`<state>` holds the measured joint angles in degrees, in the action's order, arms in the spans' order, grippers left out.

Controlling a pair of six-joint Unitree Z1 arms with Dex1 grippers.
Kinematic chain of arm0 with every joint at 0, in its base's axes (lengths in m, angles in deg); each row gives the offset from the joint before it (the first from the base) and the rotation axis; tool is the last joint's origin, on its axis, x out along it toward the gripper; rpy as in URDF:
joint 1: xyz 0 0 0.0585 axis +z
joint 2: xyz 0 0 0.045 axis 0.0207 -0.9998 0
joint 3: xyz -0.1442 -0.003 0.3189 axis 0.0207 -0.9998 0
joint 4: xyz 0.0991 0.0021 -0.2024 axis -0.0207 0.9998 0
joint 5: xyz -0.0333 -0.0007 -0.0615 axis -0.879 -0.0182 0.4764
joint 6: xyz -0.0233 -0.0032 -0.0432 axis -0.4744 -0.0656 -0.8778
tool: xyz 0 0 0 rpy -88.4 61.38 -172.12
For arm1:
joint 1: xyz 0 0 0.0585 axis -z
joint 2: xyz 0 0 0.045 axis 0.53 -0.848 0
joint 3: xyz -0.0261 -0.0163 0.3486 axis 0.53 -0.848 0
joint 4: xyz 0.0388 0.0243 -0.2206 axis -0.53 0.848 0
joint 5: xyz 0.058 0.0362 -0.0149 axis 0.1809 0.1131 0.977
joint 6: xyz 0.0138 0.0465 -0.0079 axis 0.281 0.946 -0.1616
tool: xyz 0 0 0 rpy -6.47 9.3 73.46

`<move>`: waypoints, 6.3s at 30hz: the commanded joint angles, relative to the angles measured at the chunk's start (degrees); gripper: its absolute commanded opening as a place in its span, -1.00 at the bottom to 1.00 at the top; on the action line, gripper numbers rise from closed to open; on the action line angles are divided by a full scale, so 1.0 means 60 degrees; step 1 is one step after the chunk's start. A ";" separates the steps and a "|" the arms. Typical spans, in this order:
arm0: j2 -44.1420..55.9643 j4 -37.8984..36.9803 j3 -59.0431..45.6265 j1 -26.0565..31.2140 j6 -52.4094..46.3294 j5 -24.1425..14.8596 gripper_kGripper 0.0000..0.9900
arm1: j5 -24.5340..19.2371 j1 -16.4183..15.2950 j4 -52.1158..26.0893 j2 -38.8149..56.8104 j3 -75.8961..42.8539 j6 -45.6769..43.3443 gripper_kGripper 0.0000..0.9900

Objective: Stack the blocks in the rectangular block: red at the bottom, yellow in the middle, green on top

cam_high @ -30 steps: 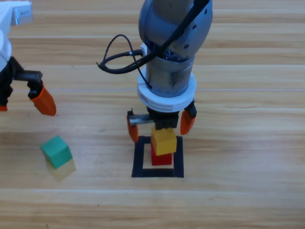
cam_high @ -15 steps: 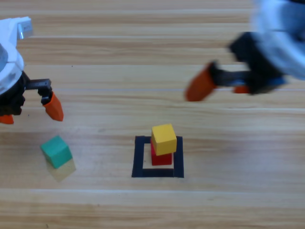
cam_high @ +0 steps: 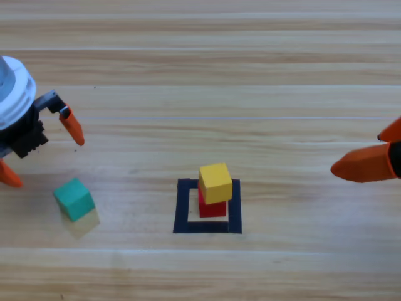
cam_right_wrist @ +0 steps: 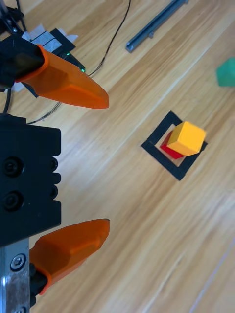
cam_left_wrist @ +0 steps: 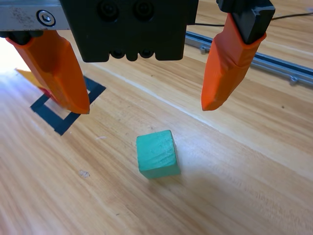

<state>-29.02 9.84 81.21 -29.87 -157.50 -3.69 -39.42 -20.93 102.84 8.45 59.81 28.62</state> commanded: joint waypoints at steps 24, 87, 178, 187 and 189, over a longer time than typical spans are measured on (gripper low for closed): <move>-0.3204 -0.0201 0.0540 -0.0317 -0.0736 -0.0373 0.94 | -0.0052 0.0297 -0.0660 -0.0228 -0.0554 -0.0127 1.00; -0.5460 0.4399 0.9256 -0.3173 0.8800 -0.0021 -1.00 | -0.0082 0.0297 -0.0616 -0.0433 -0.0481 -0.0083 1.00; -0.6603 0.4838 0.9300 -0.3876 0.3556 -0.0314 -1.00 | 0.0182 0.0297 -0.0616 -0.0828 -0.0466 -0.0420 1.00; -0.6646 0.4838 0.9300 -0.3920 0.3526 -0.0343 -1.00 | 0.0182 0.0297 -0.0616 -0.0843 -0.0466 -0.0420 1.00; -0.6661 0.4838 0.9300 -0.3920 0.3526 -0.0343 -1.00 | 0.0197 0.0297 -0.0616 -0.0843 -0.0466 -0.0435 1.00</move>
<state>-66.46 38.52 137.66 -51.99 -136.66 -4.84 -38.95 -20.80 99.64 5.85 57.33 26.27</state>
